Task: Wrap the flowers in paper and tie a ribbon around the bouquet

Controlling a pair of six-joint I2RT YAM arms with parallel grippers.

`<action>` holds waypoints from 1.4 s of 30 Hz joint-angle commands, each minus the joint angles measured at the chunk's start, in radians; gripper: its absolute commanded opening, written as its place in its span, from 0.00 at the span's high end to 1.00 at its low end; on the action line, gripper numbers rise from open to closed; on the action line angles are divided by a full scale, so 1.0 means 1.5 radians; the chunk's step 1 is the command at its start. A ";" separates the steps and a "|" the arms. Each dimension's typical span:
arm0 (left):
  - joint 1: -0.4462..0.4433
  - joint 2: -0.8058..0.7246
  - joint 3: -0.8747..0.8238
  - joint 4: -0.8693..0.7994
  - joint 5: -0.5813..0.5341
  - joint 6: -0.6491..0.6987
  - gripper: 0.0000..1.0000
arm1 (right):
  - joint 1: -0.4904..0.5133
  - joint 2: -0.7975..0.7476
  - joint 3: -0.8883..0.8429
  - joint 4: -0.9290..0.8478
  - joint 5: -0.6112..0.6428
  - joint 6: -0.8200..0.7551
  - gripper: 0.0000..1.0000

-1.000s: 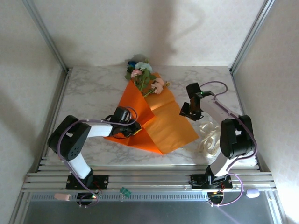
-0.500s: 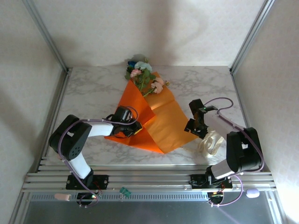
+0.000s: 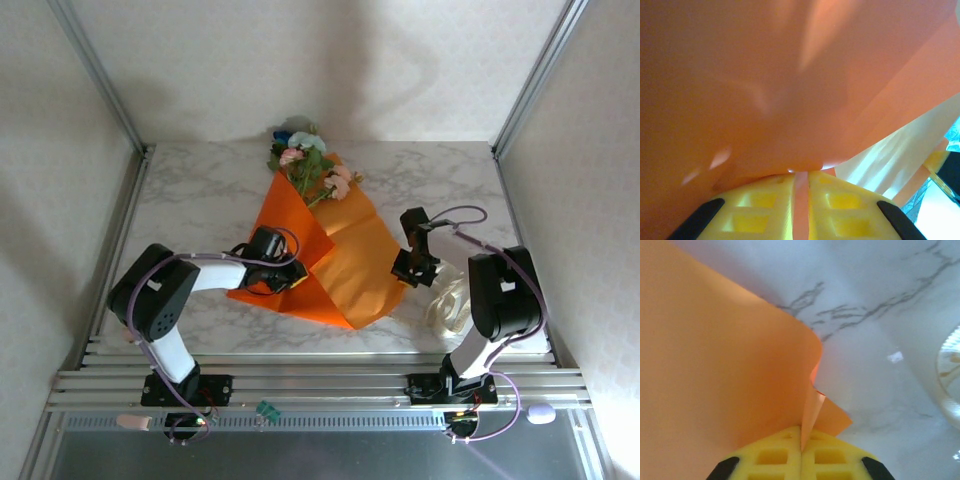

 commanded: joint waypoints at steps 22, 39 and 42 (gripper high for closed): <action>-0.091 0.023 0.100 -0.033 -0.036 -0.009 0.87 | 0.146 0.049 0.496 -0.043 -0.137 0.019 1.00; -0.069 -0.207 -0.010 -0.023 -0.185 -0.051 0.61 | 0.168 0.132 0.546 0.071 -0.249 0.043 1.00; -0.060 -0.269 -0.014 -0.101 -0.227 -0.066 0.61 | 0.168 0.134 0.535 0.072 -0.242 0.041 1.00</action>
